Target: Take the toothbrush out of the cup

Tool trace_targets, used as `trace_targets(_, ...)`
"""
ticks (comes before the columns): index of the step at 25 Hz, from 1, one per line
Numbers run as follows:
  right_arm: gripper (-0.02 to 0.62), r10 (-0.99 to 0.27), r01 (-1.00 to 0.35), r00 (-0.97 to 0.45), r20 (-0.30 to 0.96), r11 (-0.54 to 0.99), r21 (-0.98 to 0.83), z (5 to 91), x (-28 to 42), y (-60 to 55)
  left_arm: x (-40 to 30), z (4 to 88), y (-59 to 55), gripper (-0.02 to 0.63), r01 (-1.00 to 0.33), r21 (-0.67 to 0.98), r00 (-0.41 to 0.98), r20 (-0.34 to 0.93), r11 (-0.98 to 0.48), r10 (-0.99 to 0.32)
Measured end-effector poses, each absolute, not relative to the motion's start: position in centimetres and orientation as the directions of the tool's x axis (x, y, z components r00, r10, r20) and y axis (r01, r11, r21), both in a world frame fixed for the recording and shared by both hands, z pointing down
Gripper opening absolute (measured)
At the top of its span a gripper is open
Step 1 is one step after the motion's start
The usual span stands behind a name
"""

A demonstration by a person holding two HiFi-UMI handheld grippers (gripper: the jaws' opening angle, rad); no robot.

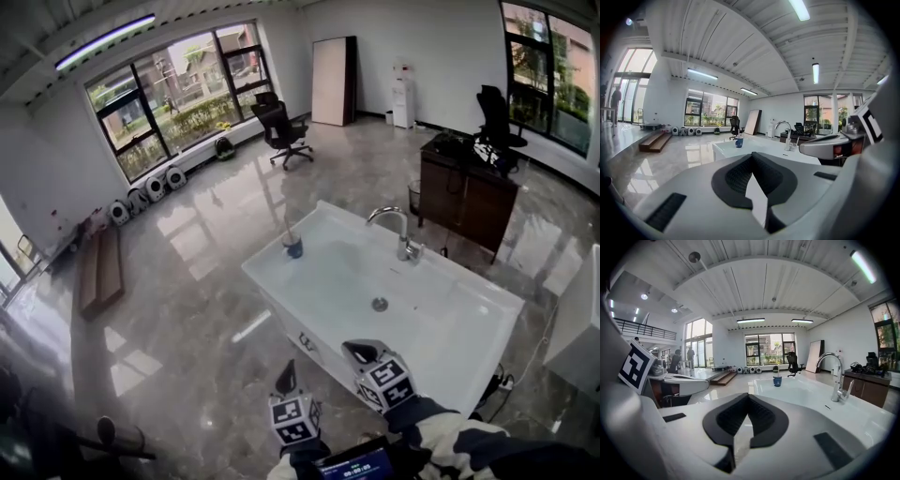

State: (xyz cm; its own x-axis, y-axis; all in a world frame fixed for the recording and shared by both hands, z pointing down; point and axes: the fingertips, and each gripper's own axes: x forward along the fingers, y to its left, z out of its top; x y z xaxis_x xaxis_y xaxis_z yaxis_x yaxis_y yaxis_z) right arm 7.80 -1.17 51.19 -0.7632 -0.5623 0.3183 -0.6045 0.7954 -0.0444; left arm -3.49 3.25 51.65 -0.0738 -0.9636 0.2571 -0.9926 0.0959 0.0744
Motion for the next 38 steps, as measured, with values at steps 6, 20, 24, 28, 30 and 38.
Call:
trace_targets(6, -0.011, -0.548, -0.593, -0.775, 0.313, 0.803, -0.064, 51.6, 6.0, -6.1, -4.8, 52.2, -1.5, 0.005, -0.993, 0.055, -0.083, 0.279, 0.102, -0.957)
trace_targets(20, -0.011, -0.581, -0.633, -0.75, 0.316, 0.769, -0.089, 52.5, 1.5, -15.6, -10.1, 52.9, -10.7, 0.005, -0.996, 0.049, -0.056, 0.302, 0.075, -0.952)
trace_targets(24, -0.011, -0.618, -0.668, -0.723, 0.308, 0.74, -0.082, 51.9, -1.6, -19.4, -13.6, 52.6, -15.3, 0.005, -0.995, 0.094, -0.015, 0.281, 0.044, -0.96)
trace_targets(28, -0.011, -0.651, -0.698, -0.697, 0.3, 0.712, -0.08, 51.0, -5.8, -23.3, -17.5, 51.8, -19.8, 0.005, -0.998, 0.064, 0.033, 0.273, -0.016, -0.961)
trace_targets(30, -0.011, -0.674, -0.719, -0.676, 0.299, 0.693, -0.062, 50.9, -7.2, -25.4, -19.6, 51.6, -21.7, 0.005, -0.998, 0.062, 0.05, 0.269, -0.035, -0.962)
trace_targets(38, -0.011, -0.719, -0.763, -0.626, 0.302, 0.644, -0.049, 50.7, -10.7, -29.7, -24.5, 51.4, -26.3, 0.005, -0.995, 0.068, 0.092, 0.265, -0.077, -0.96)
